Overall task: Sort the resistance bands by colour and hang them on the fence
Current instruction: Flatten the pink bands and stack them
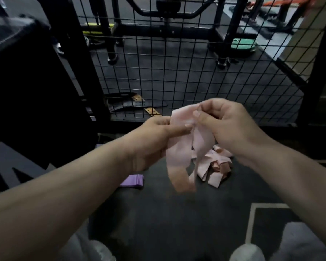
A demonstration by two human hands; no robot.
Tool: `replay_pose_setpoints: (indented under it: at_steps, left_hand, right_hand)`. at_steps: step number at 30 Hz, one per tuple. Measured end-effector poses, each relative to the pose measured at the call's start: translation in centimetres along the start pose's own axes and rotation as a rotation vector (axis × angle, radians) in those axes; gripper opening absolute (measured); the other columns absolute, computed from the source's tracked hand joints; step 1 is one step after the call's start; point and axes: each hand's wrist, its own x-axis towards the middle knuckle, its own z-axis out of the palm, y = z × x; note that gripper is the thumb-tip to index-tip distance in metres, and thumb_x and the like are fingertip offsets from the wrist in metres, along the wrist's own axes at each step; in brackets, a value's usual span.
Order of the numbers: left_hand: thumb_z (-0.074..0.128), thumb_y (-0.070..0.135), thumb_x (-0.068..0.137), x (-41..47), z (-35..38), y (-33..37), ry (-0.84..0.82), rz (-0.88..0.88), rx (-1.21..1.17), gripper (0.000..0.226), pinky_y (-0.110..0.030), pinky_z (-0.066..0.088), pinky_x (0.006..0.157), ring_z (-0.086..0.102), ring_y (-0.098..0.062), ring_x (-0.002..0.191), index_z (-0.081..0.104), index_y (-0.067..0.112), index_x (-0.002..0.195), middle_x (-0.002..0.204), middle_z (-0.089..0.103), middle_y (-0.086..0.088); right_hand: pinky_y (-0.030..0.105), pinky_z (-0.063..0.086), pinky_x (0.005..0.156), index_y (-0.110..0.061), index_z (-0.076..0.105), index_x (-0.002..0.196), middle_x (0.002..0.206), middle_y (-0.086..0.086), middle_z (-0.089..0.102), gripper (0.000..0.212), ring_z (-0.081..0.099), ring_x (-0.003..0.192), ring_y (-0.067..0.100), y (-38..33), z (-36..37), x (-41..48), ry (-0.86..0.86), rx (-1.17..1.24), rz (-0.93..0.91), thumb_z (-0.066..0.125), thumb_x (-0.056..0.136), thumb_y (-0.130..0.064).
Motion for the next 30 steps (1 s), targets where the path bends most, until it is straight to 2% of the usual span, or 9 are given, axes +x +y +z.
replay_pose_setpoints:
  at_steps: [3,7,10,14,17,19,23,27,30]
  left_hand:
    - [0.062,0.009,0.093,0.4,0.1,0.1,0.129,0.006,0.007,0.027,-0.045,0.052,0.08,0.067,-0.032,0.086,0.064,-0.004,0.116,0.105,0.071,-0.023]
    - [0.062,0.005,0.093,1.1,0.1,0.4,0.196,0.06,-0.006,0.02,-0.031,0.049,0.063,0.062,-0.026,0.073,0.064,-0.003,0.111,0.094,0.068,-0.02]
    - [0.066,0.006,0.09,1.8,0.0,0.6,0.22,0.096,-0.005,0.014,-0.03,0.054,0.061,0.065,-0.023,0.073,0.067,0.001,0.103,0.09,0.071,-0.016]
    - [0.071,0.005,0.087,2.2,0.3,0.7,0.225,0.115,0.046,0.012,-0.03,0.055,0.06,0.066,-0.022,0.074,0.068,0.005,0.098,0.087,0.071,-0.013]
    - [0.075,0.001,0.082,2.6,0.5,0.6,0.271,0.126,0.032,0.018,-0.039,0.056,0.071,0.067,-0.026,0.078,0.063,0.007,0.094,0.089,0.07,-0.015]
    - [0.075,0.002,0.083,2.9,0.3,0.4,0.299,0.137,0.034,0.018,-0.037,0.057,0.066,0.067,-0.024,0.075,0.06,0.009,0.09,0.085,0.07,-0.013]
    - [0.067,0.007,0.088,2.9,0.3,0.5,0.223,0.11,0.019,0.004,-0.031,0.052,0.065,0.066,-0.022,0.072,0.07,0.006,0.091,0.082,0.071,-0.012]
    - [0.067,0.009,0.089,3.0,0.1,0.4,0.246,0.147,0.008,0.007,-0.029,0.053,0.064,0.066,-0.018,0.068,0.073,0.006,0.086,0.077,0.072,-0.009]
    - [0.072,0.01,0.086,3.0,0.1,0.2,0.235,0.181,0.032,0.012,-0.029,0.054,0.068,0.069,-0.019,0.075,0.075,0.002,0.093,0.085,0.075,-0.013]
  right_hand:
    - [0.06,0.057,0.071,-0.016,0.07,0.099,0.092,0.008,0.074,0.007,0.071,0.084,0.036,-0.3,-0.3,0.4,0.023,0.005,-0.052,0.065,0.095,-0.015]
    - [0.038,0.06,0.074,-0.025,0.061,0.116,0.093,-0.001,0.073,0.028,0.072,0.086,0.014,0.2,-0.6,1.1,0.01,0.019,-0.121,0.065,0.094,-0.008]
    - [0.039,0.06,0.083,-0.034,0.055,0.121,0.098,-0.002,0.069,0.045,0.072,0.092,0.011,0.9,-0.5,1.4,-0.032,-0.128,-0.178,0.063,0.092,-0.001]
    - [0.044,0.057,0.086,-0.031,0.063,0.11,0.095,0.001,0.069,0.032,0.069,0.093,0.016,1.5,-0.5,1.6,0.07,-0.108,-0.225,0.065,0.092,-0.005]
    - [0.054,0.055,0.079,-0.031,0.06,0.099,0.09,0.006,0.064,0.021,0.066,0.087,0.028,1.6,-0.5,1.9,0.093,-0.088,-0.248,0.063,0.094,-0.011]
    - [0.057,0.054,0.078,-0.033,0.056,0.094,0.09,0.005,0.063,0.018,0.064,0.088,0.029,1.8,-0.4,2.0,0.095,-0.103,-0.265,0.063,0.092,-0.016]
    - [0.049,0.056,0.083,-0.031,0.056,0.101,0.095,0.001,0.066,0.026,0.067,0.092,0.02,1.8,-0.3,1.8,0.074,-0.119,-0.27,0.064,0.093,-0.007]
    - [0.038,0.058,0.088,-0.021,0.065,0.11,0.101,0.004,0.07,0.028,0.069,0.095,0.016,1.5,-0.2,1.8,0.036,-0.03,-0.169,0.06,0.093,0.0]
    - [0.038,0.058,0.089,-0.021,0.067,0.113,0.104,0.003,0.073,0.022,0.07,0.099,0.018,1.5,-0.4,1.8,-0.021,0.031,-0.052,0.069,0.091,-0.026]
